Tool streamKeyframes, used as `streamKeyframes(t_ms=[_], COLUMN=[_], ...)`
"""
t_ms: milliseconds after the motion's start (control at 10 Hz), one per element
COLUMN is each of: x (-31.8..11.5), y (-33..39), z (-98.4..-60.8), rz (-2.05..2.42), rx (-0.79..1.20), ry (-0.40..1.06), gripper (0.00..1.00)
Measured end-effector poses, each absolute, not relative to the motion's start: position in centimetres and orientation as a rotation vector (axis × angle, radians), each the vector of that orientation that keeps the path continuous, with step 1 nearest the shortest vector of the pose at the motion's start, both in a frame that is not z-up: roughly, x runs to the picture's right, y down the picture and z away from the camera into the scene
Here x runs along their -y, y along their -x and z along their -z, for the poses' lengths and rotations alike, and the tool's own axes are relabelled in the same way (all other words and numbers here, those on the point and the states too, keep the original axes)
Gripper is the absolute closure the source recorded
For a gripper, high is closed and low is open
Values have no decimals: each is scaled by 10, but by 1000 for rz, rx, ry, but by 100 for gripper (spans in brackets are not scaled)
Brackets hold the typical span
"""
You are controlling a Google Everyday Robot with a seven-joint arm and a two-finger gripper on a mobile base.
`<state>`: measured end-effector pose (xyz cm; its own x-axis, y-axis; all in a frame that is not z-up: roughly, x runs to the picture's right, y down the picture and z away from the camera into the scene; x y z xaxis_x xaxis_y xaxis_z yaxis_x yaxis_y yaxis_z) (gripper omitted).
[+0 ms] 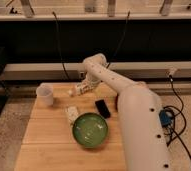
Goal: Place the bottle in the ceramic bowl
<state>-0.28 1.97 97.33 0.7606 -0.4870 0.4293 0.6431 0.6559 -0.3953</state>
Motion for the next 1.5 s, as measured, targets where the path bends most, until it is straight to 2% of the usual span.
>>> streamKeyframes(t_ms=[600,1500], x=[28,27], y=[21,40], z=[-988,-984], rz=[550,644], rx=[425,533], ry=[395,359], gripper=[20,20])
